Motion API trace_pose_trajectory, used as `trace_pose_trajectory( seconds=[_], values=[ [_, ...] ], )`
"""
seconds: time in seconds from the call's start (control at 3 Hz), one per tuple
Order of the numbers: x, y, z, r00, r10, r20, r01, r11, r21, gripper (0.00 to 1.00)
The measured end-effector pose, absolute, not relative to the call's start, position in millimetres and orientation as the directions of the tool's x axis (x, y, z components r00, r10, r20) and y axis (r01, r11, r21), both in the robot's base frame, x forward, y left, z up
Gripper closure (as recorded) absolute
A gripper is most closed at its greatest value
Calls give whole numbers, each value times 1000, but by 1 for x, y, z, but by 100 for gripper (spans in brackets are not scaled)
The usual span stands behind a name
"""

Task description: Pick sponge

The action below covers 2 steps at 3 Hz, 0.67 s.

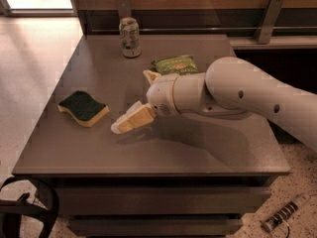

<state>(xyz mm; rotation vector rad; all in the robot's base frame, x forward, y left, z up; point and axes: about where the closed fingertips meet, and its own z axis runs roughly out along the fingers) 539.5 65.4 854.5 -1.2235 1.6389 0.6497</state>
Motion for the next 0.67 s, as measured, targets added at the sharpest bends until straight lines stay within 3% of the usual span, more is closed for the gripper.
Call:
trace_pose_trajectory(
  seconds=[0.67],
  values=[
    [540, 118, 837, -106, -348, -932, -924, 381, -37, 0]
  ],
)
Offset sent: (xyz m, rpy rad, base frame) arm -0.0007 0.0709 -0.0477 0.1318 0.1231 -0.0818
